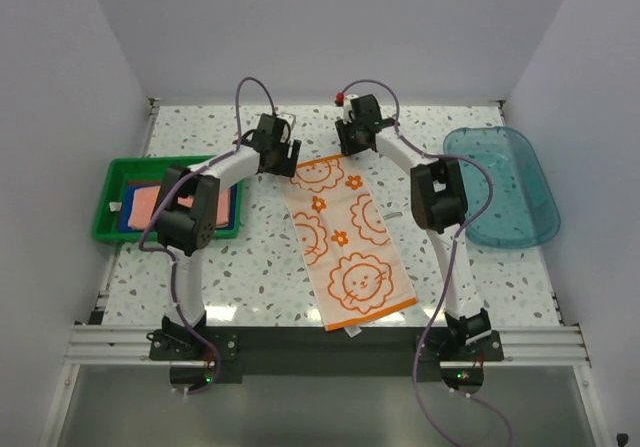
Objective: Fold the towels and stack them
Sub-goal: Fold the towel
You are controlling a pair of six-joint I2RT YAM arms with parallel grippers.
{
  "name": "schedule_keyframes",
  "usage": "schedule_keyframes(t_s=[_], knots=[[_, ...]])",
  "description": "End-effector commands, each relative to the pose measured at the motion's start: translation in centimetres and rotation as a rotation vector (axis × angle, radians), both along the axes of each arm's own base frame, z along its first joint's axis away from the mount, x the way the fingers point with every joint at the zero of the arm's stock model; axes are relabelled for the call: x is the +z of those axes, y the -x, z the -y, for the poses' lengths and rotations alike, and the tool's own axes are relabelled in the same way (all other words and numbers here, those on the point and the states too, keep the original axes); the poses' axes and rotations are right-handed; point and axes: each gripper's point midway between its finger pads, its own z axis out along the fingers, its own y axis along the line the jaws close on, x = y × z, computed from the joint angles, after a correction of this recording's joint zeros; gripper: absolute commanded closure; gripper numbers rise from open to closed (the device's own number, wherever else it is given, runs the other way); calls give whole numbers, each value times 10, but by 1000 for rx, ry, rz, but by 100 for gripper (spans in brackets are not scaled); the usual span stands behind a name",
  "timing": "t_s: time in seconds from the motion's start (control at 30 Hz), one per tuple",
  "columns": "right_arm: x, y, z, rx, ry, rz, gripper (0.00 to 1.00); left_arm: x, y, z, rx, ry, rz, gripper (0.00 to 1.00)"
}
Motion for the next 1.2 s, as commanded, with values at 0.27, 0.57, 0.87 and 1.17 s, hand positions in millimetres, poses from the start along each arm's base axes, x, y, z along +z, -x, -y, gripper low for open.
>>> schedule_keyframes(t_s=[0.27, 0.57, 0.87, 1.17], knots=[[25, 4, 1, -12, -53, 14, 61, 14, -11, -3, 18, 4, 39, 22], [60, -5, -1, -4, -90, 69, 60, 21, -11, -3, 20, 7, 52, 22], [37, 9, 4, 26, -81, -4, 60, 15, -7, -4, 13, 3, 35, 22], [21, 25, 10, 67, -41, -56, 62, 11, -7, -2, 9, 8, 25, 22]])
